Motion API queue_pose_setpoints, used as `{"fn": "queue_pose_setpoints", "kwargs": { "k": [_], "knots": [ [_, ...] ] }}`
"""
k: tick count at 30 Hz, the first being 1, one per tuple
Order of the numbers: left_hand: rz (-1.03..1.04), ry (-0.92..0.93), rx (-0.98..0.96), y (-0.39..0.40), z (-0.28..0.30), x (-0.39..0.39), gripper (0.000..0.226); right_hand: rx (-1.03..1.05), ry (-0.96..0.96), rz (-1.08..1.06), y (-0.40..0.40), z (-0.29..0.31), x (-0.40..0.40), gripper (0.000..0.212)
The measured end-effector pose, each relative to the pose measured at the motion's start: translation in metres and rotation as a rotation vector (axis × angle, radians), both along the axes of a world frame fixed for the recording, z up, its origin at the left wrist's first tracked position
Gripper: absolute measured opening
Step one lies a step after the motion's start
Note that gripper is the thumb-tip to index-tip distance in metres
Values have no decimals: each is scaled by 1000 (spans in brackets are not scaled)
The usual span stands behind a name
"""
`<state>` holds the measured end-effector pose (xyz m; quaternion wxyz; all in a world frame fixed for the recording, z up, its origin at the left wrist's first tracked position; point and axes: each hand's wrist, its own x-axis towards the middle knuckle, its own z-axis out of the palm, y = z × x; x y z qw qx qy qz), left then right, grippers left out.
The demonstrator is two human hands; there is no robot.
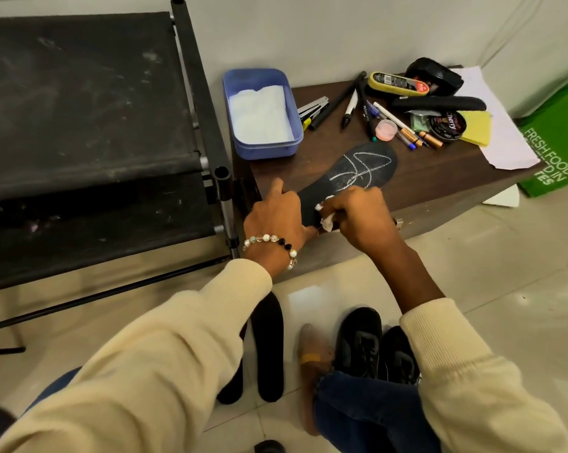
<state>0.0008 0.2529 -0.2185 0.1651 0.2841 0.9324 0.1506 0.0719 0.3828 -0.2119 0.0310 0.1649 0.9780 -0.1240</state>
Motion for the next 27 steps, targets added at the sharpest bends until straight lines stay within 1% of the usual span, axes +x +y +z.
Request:
{"fn": "queue_pose_setpoints", "kwargs": {
  "k": [2,4,6,8,9,10,11,12,15,16,18,19,21,23,25,27],
  "knots": [
    [-6,12,-35,0,4,1,56,-25,-13,35,-1,4,2,28],
    [-9,32,-92,0,6,3,59,-90,59,-44,4,11,8,25],
    [-5,38,-142,0,8,5,66,-208,173,-219,12,17,17,19],
    [-4,33,-162,1,8,7,72,-432,360,-403,16,21,25,11],
    [-9,35,-162,2,8,7,73,-518,442,-467,17,21,26,9],
    [-15,39,-155,3,8,7,75,-553,474,-503,16,19,25,8],
    [-19,48,-138,3,7,7,74,-540,456,-507,15,16,22,9],
    [-18,61,-113,4,5,6,72,-508,409,-481,14,11,17,16],
    [-20,70,-65,5,0,1,64,-424,276,-288,8,-2,8,43],
    [-27,62,-61,5,-2,-1,62,-357,250,-198,6,-6,6,44],
    [-44,57,-50,3,-5,-3,59,-183,215,-32,7,-11,5,31],
    [-53,67,-45,2,-6,-3,58,-139,204,22,10,-12,7,26],
    [-72,86,-48,1,-8,-4,59,-98,205,85,16,-12,10,23],
    [-91,86,-52,1,-10,-5,61,-46,196,51,24,-11,12,24],
    [-102,88,-50,1,-12,-8,64,2,96,-64,28,-12,9,28],
    [-107,92,-47,1,-13,-8,64,40,15,-88,23,-11,4,33]
  ]
}}
